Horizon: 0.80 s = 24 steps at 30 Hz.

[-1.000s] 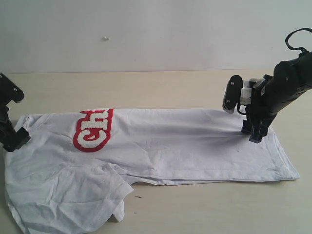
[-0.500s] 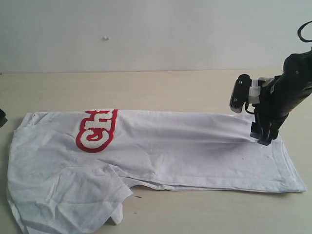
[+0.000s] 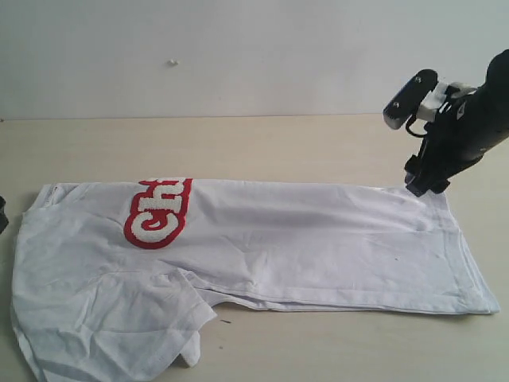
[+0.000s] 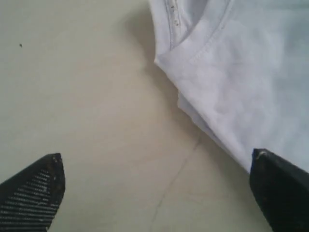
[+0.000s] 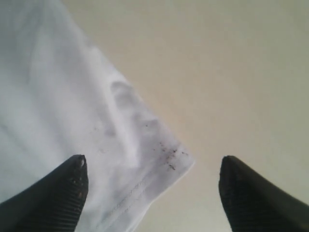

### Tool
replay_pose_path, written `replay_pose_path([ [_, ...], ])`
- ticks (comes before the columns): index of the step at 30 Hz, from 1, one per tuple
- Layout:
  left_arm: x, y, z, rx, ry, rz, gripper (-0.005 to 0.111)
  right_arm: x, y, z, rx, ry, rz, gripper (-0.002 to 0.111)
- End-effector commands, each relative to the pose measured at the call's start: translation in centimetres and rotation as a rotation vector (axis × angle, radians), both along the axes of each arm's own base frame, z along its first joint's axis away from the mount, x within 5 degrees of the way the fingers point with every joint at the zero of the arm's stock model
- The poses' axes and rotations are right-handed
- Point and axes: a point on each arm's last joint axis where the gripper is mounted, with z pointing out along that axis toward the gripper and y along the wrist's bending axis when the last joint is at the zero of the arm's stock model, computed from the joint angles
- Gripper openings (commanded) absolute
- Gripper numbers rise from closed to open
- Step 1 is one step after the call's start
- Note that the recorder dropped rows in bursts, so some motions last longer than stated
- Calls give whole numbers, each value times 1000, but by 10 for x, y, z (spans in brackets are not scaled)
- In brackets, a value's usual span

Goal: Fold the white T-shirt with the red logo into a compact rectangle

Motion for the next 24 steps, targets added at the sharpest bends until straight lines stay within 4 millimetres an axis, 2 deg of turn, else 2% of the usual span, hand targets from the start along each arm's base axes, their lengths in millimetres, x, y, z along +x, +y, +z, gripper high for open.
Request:
replay_pose_path([
  [1,-18,-12,15,-176,72,115,105,-8,-2,20,35,-21,-75,72],
  [7,-49,-41,22,-504,391,173,105,-17,1,34,95,-3,-119,72],
  [10,-61,-46,24,-560,529,185,105,-20,6,41,160,-8,-115,72],
  [13,-74,-47,16,-565,638,233,105,-23,14,40,240,31,-85,70],
  [20,-99,-47,-26,-572,637,352,105,-24,23,41,318,50,-29,70],
  [24,-100,-51,-37,-651,564,438,105,-24,24,41,326,51,-32,70],
])
